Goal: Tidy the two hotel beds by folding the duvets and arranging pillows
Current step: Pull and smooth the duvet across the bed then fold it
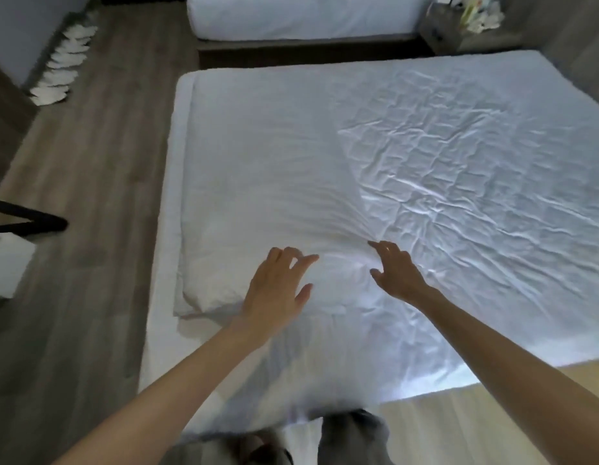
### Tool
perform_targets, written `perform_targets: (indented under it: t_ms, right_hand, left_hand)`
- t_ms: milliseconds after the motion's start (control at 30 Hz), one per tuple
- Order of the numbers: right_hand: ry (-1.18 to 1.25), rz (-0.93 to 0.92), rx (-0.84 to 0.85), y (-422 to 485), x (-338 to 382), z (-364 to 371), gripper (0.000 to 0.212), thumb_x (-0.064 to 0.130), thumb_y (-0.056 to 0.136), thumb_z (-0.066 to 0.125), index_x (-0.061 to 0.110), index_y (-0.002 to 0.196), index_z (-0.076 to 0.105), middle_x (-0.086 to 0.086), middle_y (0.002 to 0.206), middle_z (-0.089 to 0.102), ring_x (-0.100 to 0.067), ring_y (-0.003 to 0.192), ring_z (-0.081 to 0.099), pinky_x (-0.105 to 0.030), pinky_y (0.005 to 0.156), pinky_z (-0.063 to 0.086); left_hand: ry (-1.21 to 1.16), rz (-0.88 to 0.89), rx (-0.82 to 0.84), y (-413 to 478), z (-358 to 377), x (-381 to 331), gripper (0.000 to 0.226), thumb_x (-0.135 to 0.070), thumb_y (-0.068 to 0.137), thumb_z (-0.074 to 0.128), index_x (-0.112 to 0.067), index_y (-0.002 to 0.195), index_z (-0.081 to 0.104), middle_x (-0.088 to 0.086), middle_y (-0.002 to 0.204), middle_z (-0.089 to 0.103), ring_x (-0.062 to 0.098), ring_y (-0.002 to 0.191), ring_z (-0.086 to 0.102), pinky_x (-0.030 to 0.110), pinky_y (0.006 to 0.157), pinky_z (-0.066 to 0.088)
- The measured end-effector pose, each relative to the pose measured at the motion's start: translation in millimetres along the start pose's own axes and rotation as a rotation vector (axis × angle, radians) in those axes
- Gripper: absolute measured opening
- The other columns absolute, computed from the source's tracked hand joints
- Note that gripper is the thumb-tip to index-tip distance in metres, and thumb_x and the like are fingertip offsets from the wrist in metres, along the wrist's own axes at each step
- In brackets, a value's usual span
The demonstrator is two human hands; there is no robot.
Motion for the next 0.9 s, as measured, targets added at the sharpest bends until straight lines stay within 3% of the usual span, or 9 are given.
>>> perform_targets:
  t_ms: [100,233,367,433,500,567,667,767,900]
  right_hand:
    - [-0.021,0.049,0.001,14,-44,32,0.074,0.023,0.089,0.06,0.02,0.152,0.021,-0.008,0.152,0.031,-0.034,0.136,0.033,-0.044,0.108,0.033]
    - [0.083,0.118,-0.016,38,-86,62,0.074,0.023,0.089,0.061,0.019,0.152,0.021,-0.009,0.151,0.032,-0.032,0.138,0.031,-0.045,0.108,0.032]
    - [0.125,0.117,0.018,61,-107,81,0.074,0.027,0.091,0.061,0.019,0.152,0.019,-0.01,0.147,0.037,-0.034,0.135,0.034,-0.046,0.106,0.034]
    - [0.07,0.072,0.006,70,-114,86,0.07,0.031,0.091,0.063,0.016,0.149,0.025,-0.011,0.141,0.042,-0.031,0.132,0.037,-0.043,0.103,0.036]
    - [0.046,0.031,-0.048,80,-118,89,0.062,0.038,0.09,0.064,0.013,0.139,0.037,-0.009,0.132,0.049,-0.029,0.123,0.044,-0.041,0.096,0.042]
    - [0.057,0.041,-0.068,89,-120,94,0.054,0.047,0.09,0.059,0.01,0.127,0.045,-0.007,0.118,0.056,-0.028,0.11,0.052,-0.043,0.086,0.049]
    - [0.055,0.053,-0.033,99,-123,102,0.035,0.038,0.095,0.05,0.009,0.115,0.049,-0.008,0.098,0.065,-0.03,0.093,0.061,-0.04,0.075,0.051]
    - [0.053,0.008,0.002,103,-127,102,0.024,0.019,0.096,0.043,0.006,0.113,0.052,-0.012,0.092,0.067,-0.03,0.084,0.063,-0.034,0.068,0.047]
    - [0.055,-0.112,0.063,99,-124,80,0.023,0.023,0.096,0.045,0.007,0.108,0.057,-0.011,0.092,0.067,-0.03,0.083,0.059,-0.031,0.066,0.036]
  left_hand:
    - [-0.277,-0.195,0.152,6,44,-15,0.037,-0.043,0.092,0.057,-0.032,0.128,0.053,-0.01,0.107,0.054,0.01,0.102,0.041,0.026,0.081,0.041]
    - [-0.414,-0.369,0.323,19,118,-27,0.035,-0.051,0.091,0.055,-0.035,0.122,0.055,-0.015,0.106,0.058,0.009,0.102,0.05,0.026,0.083,0.042]
    - [-0.669,-0.726,0.422,34,193,-36,0.061,-0.062,0.086,0.056,-0.022,0.132,0.052,-0.005,0.122,0.062,0.016,0.113,0.058,0.03,0.092,0.046]
    - [-0.827,-0.918,0.429,39,223,-41,0.069,-0.061,0.086,0.057,-0.019,0.139,0.043,-0.002,0.127,0.058,0.02,0.113,0.056,0.032,0.084,0.048]
    - [-1.137,-1.11,0.454,48,245,-50,0.085,-0.067,0.075,0.064,-0.021,0.141,0.036,-0.001,0.13,0.055,0.023,0.115,0.052,0.032,0.074,0.05]
    - [-1.375,-1.199,0.429,57,258,-55,0.102,-0.07,0.057,0.069,-0.024,0.142,0.035,0.0,0.135,0.05,0.03,0.125,0.045,0.038,0.078,0.052]
    - [-1.524,-1.254,0.336,72,269,-64,0.106,-0.068,0.058,0.069,-0.022,0.145,0.031,0.008,0.14,0.045,0.035,0.131,0.041,0.045,0.084,0.054]
    - [-1.681,-1.302,0.286,86,275,-76,0.082,-0.063,0.081,0.059,-0.018,0.143,0.032,0.016,0.139,0.049,0.037,0.13,0.044,0.047,0.085,0.052]
    - [-1.899,-1.331,0.021,98,271,-82,0.065,-0.055,0.088,0.057,-0.01,0.134,0.048,0.018,0.125,0.061,0.029,0.115,0.059,0.04,0.082,0.051]
Point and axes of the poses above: each hand's wrist, its own y-axis towards the middle knuckle, its own z-axis out of the palm, x = y × z, the point moved 3 cm from there along y, towards the middle knuckle
